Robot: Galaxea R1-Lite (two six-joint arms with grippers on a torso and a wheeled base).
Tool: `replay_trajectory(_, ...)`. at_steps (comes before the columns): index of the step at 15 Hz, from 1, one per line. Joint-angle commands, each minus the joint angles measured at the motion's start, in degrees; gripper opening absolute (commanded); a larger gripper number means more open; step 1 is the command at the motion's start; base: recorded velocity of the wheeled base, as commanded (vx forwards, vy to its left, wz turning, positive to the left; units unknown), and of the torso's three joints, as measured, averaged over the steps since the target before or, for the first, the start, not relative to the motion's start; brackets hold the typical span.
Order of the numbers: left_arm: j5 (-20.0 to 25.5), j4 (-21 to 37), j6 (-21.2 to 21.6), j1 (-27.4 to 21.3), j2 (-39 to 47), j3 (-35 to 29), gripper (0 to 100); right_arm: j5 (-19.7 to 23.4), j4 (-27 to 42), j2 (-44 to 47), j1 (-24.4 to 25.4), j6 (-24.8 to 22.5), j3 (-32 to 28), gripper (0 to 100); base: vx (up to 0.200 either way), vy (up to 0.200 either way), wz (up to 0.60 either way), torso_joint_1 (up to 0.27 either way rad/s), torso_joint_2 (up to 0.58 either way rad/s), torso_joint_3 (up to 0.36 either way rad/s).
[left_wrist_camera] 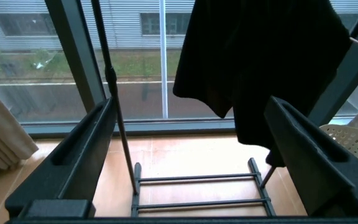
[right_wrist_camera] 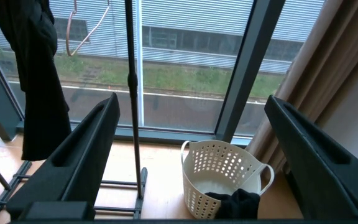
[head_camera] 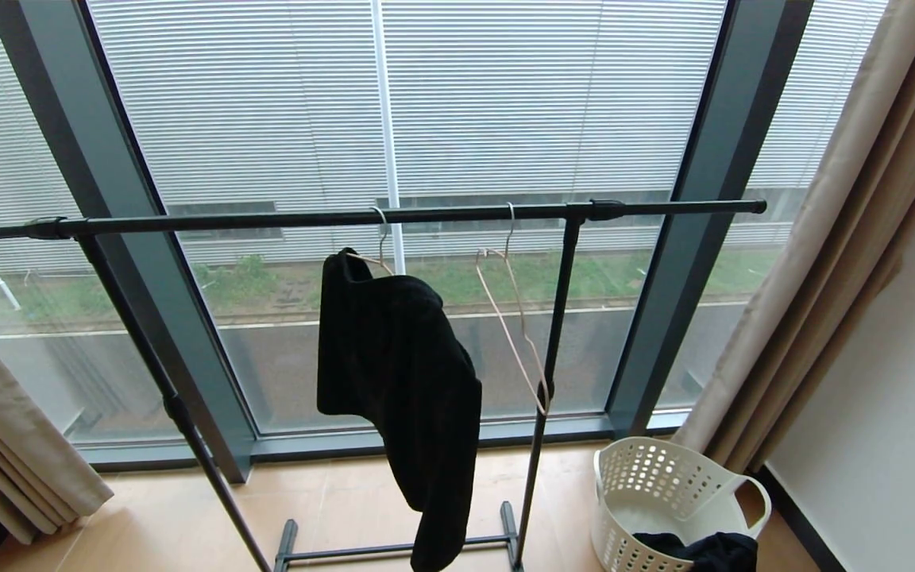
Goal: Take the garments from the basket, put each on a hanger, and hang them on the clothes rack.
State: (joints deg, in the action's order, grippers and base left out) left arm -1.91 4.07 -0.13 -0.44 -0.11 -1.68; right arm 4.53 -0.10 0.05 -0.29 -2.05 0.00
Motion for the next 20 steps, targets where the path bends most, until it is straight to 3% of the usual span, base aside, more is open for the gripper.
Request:
replay_trajectory(1, -0.02, 0.06, -0.13, 0.00, 0.11, 0.01, 100, 0.04, 0.01, 0.13, 0.03, -0.06, 0.00, 100, 0.000, 0.000, 0.00, -0.144, 0.32, 0.159)
replay_trajectory(13, -0.20, 0.06, 0.40, 0.00, 0.11, 0.10, 100, 0.04, 0.01, 0.13, -0.06, -0.06, 0.00, 100, 0.000, 0.000, 0.00, -0.169, 0.36, 0.188)
replay_trajectory(20, -0.02, 0.06, 0.31, 0.00, 0.11, 0.10, 100, -0.05, 0.01, 0.04, 0.03, 0.11, 0.00, 100, 0.000, 0.000, 0.00, -0.246, 0.54, 0.285)
